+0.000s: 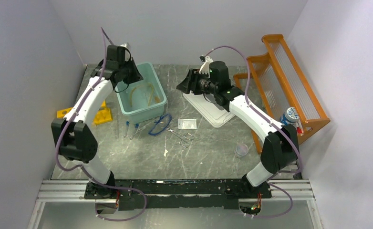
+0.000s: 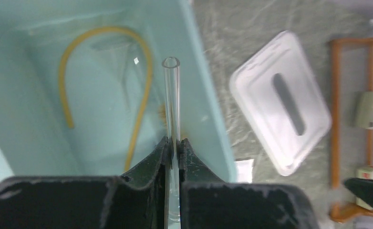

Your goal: Organize the chemistry lab equipment

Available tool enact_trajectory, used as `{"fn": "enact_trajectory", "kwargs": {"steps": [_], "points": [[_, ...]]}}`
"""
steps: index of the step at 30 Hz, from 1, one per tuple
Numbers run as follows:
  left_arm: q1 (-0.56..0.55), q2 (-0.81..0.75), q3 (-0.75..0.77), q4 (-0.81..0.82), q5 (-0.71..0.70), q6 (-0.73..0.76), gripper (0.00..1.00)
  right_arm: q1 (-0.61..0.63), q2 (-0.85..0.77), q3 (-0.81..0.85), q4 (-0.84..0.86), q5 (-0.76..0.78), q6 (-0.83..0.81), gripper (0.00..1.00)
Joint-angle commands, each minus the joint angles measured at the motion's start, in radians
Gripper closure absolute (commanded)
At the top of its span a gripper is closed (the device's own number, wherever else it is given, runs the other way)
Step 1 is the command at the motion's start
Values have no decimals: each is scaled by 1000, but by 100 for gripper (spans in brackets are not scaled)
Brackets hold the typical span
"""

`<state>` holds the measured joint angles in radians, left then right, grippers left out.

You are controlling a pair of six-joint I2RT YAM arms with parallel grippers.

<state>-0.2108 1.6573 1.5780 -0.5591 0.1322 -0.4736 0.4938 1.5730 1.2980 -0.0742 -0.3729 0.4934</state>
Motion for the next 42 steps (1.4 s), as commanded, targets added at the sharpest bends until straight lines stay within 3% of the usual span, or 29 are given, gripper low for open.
{"fn": "enact_trajectory", "kwargs": {"steps": [1,8,22,30,37,42], "points": [[-6,67,33,-118,-127,51,95,-3,38,39,-44,34,-38,37],[-7,231,89,-180,-313,75,95,-7,106,76,-80,67,-70,37],[-7,466,183,-254,-486,105,95,-12,175,88,-85,65,-55,38],[-7,466,115,-164,-530,97,76,-12,195,88,-65,30,-44,38],[-7,433,135,-127,-487,124,61,-11,175,57,-59,46,-34,39],[-9,370,156,-114,-409,147,55,-6,143,22,-61,66,-33,39]]}}
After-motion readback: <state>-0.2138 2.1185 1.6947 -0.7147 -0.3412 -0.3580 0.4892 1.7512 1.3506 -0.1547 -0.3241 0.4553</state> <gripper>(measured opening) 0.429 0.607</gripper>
